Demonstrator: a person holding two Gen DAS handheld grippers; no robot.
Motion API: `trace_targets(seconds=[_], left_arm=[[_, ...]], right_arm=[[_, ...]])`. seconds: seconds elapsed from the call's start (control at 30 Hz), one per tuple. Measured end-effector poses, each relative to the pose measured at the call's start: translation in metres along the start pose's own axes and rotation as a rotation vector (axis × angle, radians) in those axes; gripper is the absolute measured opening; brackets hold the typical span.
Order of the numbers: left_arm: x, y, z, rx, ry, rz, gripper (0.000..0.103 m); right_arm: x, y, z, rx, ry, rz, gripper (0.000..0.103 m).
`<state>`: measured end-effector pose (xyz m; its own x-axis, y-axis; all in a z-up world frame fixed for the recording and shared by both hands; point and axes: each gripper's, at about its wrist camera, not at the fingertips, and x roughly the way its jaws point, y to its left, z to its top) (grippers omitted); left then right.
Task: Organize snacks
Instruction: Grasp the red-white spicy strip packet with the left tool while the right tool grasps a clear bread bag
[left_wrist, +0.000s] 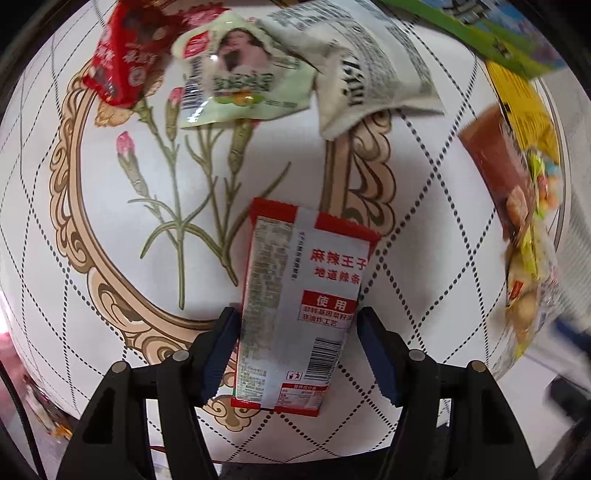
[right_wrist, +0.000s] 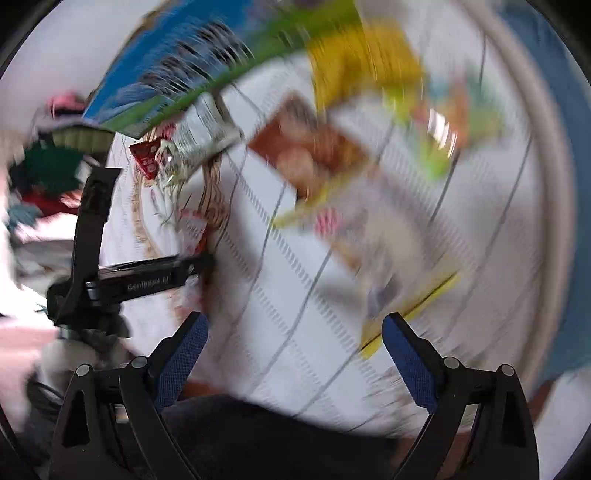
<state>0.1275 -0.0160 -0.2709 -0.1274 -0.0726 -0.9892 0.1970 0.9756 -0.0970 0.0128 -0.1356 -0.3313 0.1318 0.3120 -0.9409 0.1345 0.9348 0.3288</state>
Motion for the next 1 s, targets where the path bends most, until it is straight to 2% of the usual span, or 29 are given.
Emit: trace_targets(seconds=[0.03, 0.13, 0.2, 0.23, 0.27, 0.3, 0.4, 0.43, 0.5, 0.57, 0.6, 0.73, 0.83, 0.9, 1.0], left_arm=[[0.003, -0.006, 0.0, 0.014, 0.0, 0.013, 0.066], [0.01, -0.025, 0.004, 0.057, -0.004, 0.055, 0.067], [0.011, -0.033, 0.005, 0.069, -0.015, 0.068, 0.067], [0.012, -0.036, 0.005, 0.065, -0.025, 0.066, 0.067], [0.008, -0.042, 0.009, 0.059, -0.034, 0.064, 0.065], [0.007, -0.044, 0.009, 0.05, -0.043, 0.068, 0.062], [0.004, -0.038, 0.009, 0.021, -0.055, 0.053, 0.056], [0.001, -0.036, 0.009, 0.005, -0.057, 0.043, 0.056], [-0.006, -0.03, 0.012, -0.032, -0.059, 0.023, 0.056], [-0.007, -0.025, 0.012, -0.062, -0.067, 0.012, 0.056], [-0.007, -0.023, 0.013, -0.068, -0.066, 0.005, 0.056], [-0.002, -0.023, 0.014, -0.01, -0.016, -0.012, 0.064], [0.001, -0.032, 0.009, 0.033, -0.014, 0.029, 0.064], [0.001, -0.04, 0.003, 0.015, -0.037, 0.045, 0.052], [-0.008, -0.034, 0.001, -0.046, -0.057, -0.011, 0.049]], right_arm=[[-0.005, 0.004, 0.005, -0.062, -0.045, -0.084, 0.098], [0.007, 0.006, 0.022, -0.185, -0.058, -0.247, 0.098], [0.026, 0.002, 0.034, -0.231, -0.02, -0.284, 0.097], [0.033, -0.003, 0.036, -0.234, -0.004, -0.271, 0.096], [0.037, -0.006, 0.038, -0.227, 0.001, -0.242, 0.088], [0.042, -0.01, 0.038, -0.205, 0.012, -0.208, 0.065], [0.05, -0.017, 0.033, -0.111, 0.043, -0.18, 0.056], [0.054, -0.016, 0.032, -0.071, 0.057, -0.165, 0.055], [0.061, -0.023, 0.025, 0.046, 0.107, -0.064, 0.055], [0.068, -0.026, 0.018, 0.119, 0.138, 0.0, 0.056], [0.071, -0.025, 0.017, 0.115, 0.144, -0.001, 0.061], [0.069, -0.018, 0.012, 0.077, 0.115, -0.037, 0.062], [0.069, -0.003, 0.013, 0.045, 0.096, -0.07, 0.06], [0.07, 0.014, 0.012, -0.037, 0.08, -0.127, 0.049], [0.071, 0.039, 0.013, -0.128, 0.056, -0.14, 0.047]])
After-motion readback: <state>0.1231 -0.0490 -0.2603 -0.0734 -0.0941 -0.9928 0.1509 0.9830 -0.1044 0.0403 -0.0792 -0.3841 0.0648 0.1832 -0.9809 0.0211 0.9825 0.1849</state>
